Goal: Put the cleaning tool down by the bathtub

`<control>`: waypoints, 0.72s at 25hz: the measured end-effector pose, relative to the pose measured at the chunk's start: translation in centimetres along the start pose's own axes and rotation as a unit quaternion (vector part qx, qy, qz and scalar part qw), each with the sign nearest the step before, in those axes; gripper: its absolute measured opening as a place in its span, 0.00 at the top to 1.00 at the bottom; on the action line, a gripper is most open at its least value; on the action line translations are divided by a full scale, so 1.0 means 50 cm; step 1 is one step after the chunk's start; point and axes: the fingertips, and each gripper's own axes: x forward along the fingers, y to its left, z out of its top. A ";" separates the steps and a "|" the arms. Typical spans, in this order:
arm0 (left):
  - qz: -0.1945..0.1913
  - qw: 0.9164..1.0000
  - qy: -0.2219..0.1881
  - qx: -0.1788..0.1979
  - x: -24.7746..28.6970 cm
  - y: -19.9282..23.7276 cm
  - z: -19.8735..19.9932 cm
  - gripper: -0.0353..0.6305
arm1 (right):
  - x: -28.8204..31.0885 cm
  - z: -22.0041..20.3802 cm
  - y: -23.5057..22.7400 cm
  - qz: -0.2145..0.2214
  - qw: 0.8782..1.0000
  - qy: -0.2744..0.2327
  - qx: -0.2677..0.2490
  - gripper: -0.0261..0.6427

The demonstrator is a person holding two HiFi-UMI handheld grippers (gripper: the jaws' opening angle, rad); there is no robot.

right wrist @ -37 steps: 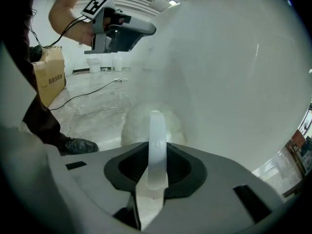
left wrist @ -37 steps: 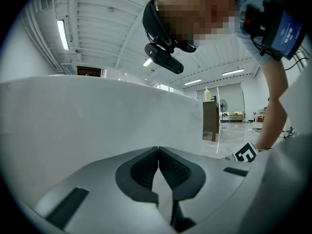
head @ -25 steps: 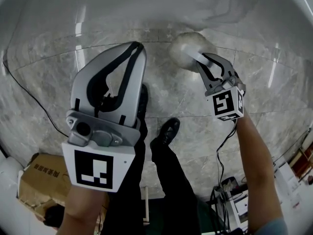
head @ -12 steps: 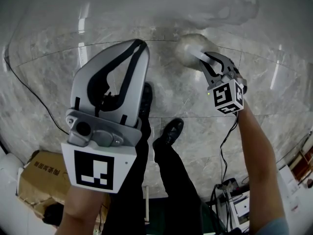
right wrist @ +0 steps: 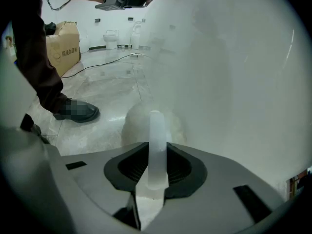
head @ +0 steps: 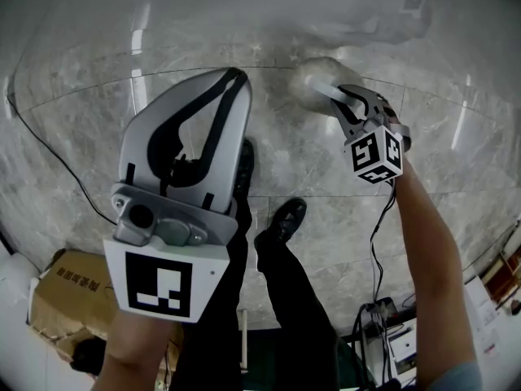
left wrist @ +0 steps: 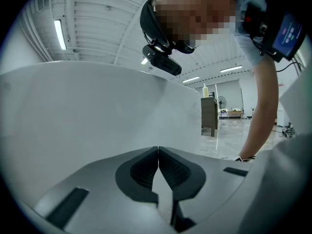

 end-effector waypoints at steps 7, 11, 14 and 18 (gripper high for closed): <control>0.000 1.000 0.001 0.006 0.004 0.002 0.001 0.92 | 0.023 -0.007 0.002 0.011 1.000 0.013 -0.019 0.80; 0.001 1.000 0.003 0.005 0.005 0.003 -0.003 0.92 | 0.038 -0.013 -0.002 0.011 1.000 0.021 -0.010 0.76; 0.000 1.000 0.003 0.007 0.002 0.006 0.003 0.92 | 0.036 -0.009 -0.002 0.008 1.000 0.022 -0.004 0.75; 0.001 1.000 -0.003 0.009 0.000 0.008 0.023 0.92 | 0.012 0.000 -0.009 -0.005 1.000 0.019 0.006 0.75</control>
